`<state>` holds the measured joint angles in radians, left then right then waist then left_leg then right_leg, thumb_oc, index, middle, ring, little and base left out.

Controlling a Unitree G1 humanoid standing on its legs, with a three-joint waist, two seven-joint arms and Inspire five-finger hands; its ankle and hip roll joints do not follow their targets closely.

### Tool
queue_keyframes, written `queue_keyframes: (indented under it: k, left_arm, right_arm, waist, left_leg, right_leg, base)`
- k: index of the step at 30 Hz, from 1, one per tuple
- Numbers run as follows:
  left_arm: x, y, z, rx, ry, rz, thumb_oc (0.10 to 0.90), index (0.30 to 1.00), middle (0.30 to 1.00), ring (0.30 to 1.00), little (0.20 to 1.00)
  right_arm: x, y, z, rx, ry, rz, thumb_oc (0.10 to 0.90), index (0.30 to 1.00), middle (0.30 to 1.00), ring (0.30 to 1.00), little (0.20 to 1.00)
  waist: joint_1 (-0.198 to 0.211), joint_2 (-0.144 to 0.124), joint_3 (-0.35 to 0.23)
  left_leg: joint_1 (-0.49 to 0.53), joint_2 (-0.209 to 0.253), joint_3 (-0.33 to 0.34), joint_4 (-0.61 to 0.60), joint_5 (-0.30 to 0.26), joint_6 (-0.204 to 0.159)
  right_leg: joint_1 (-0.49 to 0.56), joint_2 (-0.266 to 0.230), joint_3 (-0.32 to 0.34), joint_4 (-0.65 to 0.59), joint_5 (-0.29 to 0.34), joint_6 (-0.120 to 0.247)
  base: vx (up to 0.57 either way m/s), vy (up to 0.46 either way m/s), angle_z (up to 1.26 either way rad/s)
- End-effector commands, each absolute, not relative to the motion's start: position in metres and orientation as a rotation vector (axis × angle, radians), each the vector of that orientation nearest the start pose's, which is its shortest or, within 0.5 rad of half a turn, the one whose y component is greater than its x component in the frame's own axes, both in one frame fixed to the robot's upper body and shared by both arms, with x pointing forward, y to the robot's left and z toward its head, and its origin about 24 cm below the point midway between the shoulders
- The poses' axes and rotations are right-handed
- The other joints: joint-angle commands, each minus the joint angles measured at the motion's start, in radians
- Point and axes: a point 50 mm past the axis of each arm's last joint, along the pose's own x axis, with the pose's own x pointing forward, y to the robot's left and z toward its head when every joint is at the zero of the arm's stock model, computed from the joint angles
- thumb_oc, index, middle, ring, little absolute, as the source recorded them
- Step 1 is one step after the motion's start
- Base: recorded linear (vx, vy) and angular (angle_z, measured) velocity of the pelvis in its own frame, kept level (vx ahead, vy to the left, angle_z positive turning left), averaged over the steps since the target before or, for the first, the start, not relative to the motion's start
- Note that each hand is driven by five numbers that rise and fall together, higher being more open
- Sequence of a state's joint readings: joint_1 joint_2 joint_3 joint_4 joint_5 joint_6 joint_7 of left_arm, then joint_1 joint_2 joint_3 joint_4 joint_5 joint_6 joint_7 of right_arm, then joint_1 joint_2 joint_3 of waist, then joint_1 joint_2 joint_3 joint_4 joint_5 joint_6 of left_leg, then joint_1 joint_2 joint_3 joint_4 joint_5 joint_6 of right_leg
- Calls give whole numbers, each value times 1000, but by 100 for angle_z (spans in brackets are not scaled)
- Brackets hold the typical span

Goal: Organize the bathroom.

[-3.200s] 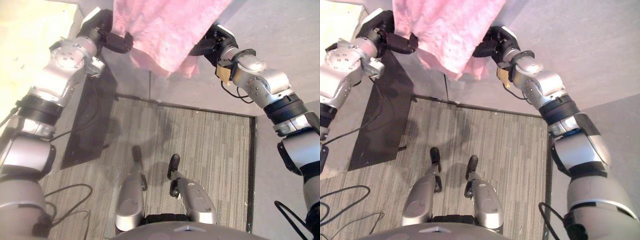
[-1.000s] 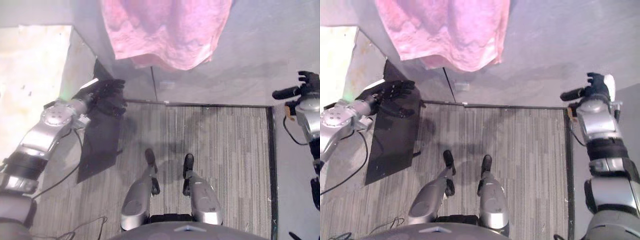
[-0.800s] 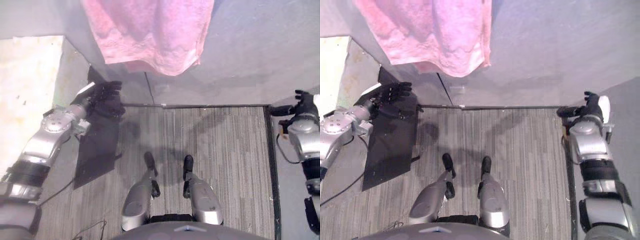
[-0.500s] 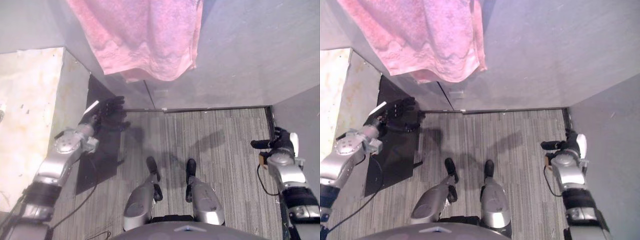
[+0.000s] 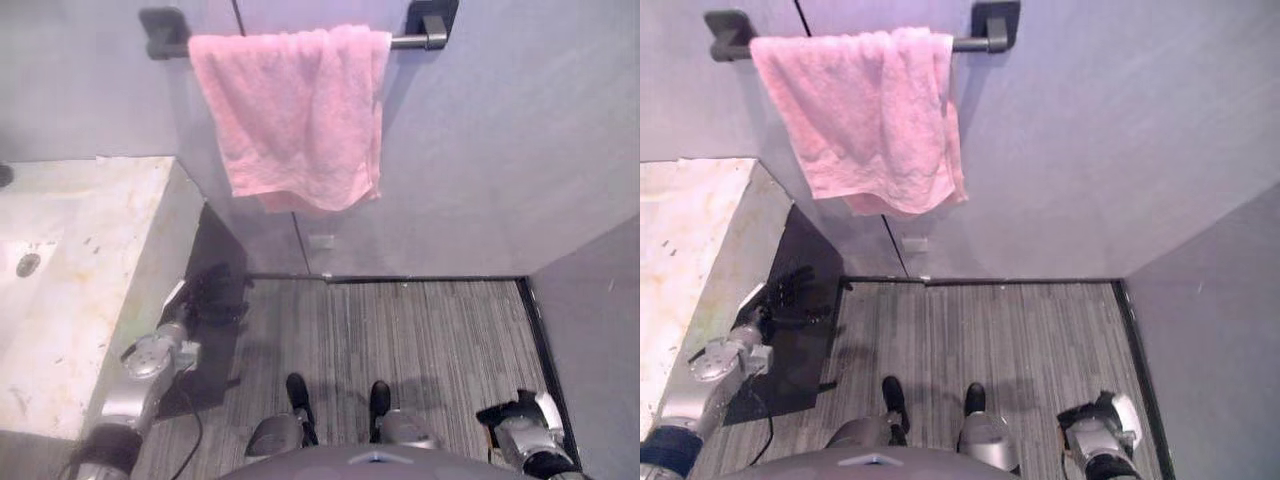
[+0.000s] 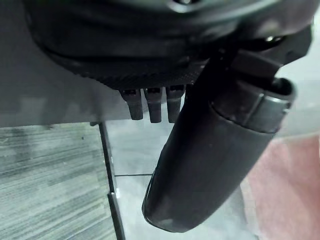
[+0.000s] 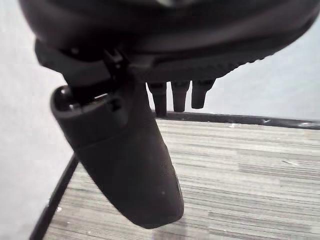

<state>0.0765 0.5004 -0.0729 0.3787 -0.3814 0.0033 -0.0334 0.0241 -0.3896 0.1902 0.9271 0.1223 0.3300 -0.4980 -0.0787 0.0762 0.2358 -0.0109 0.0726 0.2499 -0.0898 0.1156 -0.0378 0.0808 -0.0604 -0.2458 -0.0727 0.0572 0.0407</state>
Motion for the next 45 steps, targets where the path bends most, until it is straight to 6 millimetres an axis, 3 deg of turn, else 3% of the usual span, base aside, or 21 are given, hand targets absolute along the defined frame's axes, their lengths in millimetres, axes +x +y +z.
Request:
queue_keyframes:
  k: [1,6,13,17,18,19,20,22,25,28,36,38,41,42,45]
  left_arm:
    - [233,276,-16,189,265,256,800,900,900,900,900]
    - [223,267,-46,232,401,266,800,900,900,900,900]
    - [192,251,-95,221,632,278,800,900,900,900,900]
    - [179,248,-109,275,749,240,800,900,900,900,900]
    - [165,243,-125,243,914,157,800,900,900,900,900]
    - [161,242,-128,224,958,142,800,900,900,900,900]
    - [139,236,-143,198,1107,73,800,900,900,900,900]
    - [116,231,-155,158,1238,52,800,900,900,900,900]
    - [91,229,-163,145,1379,46,800,900,900,900,900]
    - [80,228,-166,159,1439,42,800,900,900,900,900]
    - [81,228,-166,184,1423,52,800,900,900,900,900]
    - [84,228,-166,182,1392,52,800,900,900,900,900]
    - [92,230,-163,213,1367,38,800,900,900,900,900]
    - [96,232,-162,232,1356,33,800,900,900,900,900]
    - [107,237,-158,287,1329,20,800,900,900,900,900]
  right_arm:
    - [130,-293,-121,-786,1129,-441,800,900,900,900,900]
    - [119,-285,-131,-762,1198,-414,800,900,900,900,900]
    - [108,-282,-138,-749,1264,-401,800,900,900,900,900]
    - [106,-281,-139,-755,1272,-385,800,900,900,900,900]
    - [105,-279,-141,-747,1286,-365,800,900,900,900,900]
    - [106,-279,-141,-746,1287,-363,800,900,900,900,900]
    - [106,-279,-141,-749,1303,-349,800,900,900,900,900]
    - [106,-279,-142,-751,1316,-333,800,900,900,900,900]
    - [107,-277,-142,-764,1325,-299,800,900,900,900,900]
    - [108,-274,-143,-783,1329,-269,800,900,900,900,900]
    - [121,-273,-140,-822,1293,-250,800,900,900,900,900]
    - [120,-274,-139,-837,1295,-254,800,900,900,900,900]
    - [121,-276,-138,-834,1294,-274,800,900,900,900,900]
    - [121,-277,-138,-827,1299,-280,800,900,900,900,900]
    - [122,-278,-137,-811,1294,-289,800,900,900,900,900]
  waist:
    - [38,-15,7]
    - [49,-13,4]
    - [49,5,-4]
    - [46,5,-14]
    - [42,3,-15]
    - [42,4,-15]
    - [39,6,-17]
    - [35,7,-19]
    - [29,3,-29]
    - [28,0,-32]
    - [31,2,3]
    - [30,-23,12]
    - [20,-45,17]
    - [15,-50,19]
    - [6,-62,13]
  left_leg:
    - [79,70,33,26,-57,-52]
    - [68,80,32,31,-48,-59]
    - [51,88,41,38,-18,-73]
    - [48,94,50,41,-6,-77]
    - [52,95,52,43,-4,-79]
    - [52,95,52,43,-4,-79]
    - [51,95,55,47,-2,-80]
    - [51,96,55,54,-2,-79]
    - [50,99,57,67,0,-80]
    - [47,102,60,73,4,-81]
    - [15,121,69,82,42,-98]
    - [1,127,86,243,9,-94]
    - [15,129,112,390,-19,-94]
    - [31,135,100,478,-53,-108]
    - [68,123,113,584,-99,-110]
  right_leg:
    - [-73,-26,4,73,-62,37]
    - [-65,-31,-18,65,-64,32]
    - [-51,-35,-46,33,-58,26]
    - [-43,-34,-51,24,-56,26]
    - [-36,-35,-52,21,-56,26]
    - [-36,-35,-52,21,-56,26]
    - [-31,-33,-53,19,-57,24]
    - [-24,-31,-52,18,-61,21]
    - [-15,-25,-46,15,-66,15]
    - [-10,-21,-46,9,-65,12]
    - [-12,-17,-55,-3,-62,8]
    - [-25,-26,-72,9,-63,-13]
    - [-49,-31,-90,38,-64,-35]
    - [-50,-24,-89,52,-80,-41]
    - [-76,-19,-118,61,-77,-52]
  base:
    - [-34,-13,4]
    - [-26,-12,6]
    - [-45,23,10]
    - [-2,4,2]
    - [0,0,0]
    - [0,0,0]
    - [0,0,0]
    - [13,4,-2]
    - [81,-12,-12]
    - [64,-40,-10]
    - [-27,-68,-5]
    - [-91,-141,6]
    - [-84,-122,17]
    - [-87,-169,39]
    - [-90,-144,54]
